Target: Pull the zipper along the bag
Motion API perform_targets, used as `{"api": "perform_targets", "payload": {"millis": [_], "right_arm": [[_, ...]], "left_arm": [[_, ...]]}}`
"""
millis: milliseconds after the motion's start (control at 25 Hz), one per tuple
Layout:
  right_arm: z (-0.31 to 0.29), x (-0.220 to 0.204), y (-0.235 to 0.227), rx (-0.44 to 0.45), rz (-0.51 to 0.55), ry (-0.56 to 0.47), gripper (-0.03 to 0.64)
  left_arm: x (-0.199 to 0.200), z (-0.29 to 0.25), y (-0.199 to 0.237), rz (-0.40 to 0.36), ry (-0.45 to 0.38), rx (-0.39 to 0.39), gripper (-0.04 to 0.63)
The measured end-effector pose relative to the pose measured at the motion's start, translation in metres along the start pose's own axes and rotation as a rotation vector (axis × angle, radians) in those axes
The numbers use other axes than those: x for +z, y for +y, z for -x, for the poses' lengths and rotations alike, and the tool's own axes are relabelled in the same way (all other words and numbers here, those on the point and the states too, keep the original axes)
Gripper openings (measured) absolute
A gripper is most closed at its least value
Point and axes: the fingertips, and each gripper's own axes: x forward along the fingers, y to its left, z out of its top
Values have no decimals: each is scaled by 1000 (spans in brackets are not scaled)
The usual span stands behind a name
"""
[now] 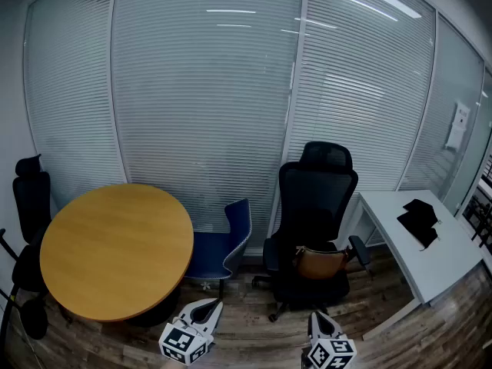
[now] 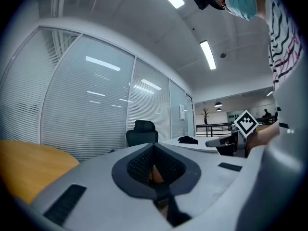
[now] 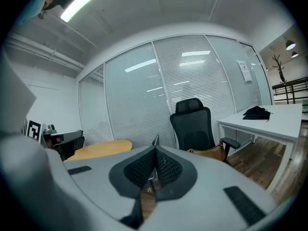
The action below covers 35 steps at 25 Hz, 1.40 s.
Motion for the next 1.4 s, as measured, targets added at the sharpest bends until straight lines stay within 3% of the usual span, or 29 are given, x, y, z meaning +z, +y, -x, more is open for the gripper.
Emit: {"api": "perform_targets", "payload": {"millis": [240,520,1040,1120,1200,1400], "right_arm": [[-4,0,13,-6,-15,12,26],[-36,9,-5,28,-41,-31,28],[-116,63,-98,146,6,-64,37],[-129,68,-115,162,6,-57,81],[-142,72,-131,179,8,-44,167],[-160,80,-164,219,45,-26,167]], "left_arm": [[-11,-2,2,11,17,-29,26],[-14,-32,9,6,17,-18,26],[0,-173,-10,4,12,72,31],[-2,-195,-13,17,12,86,54],[-6,-215,-17,36,17,97,130],[-16,-253,-31,55,19,120,135]]}}
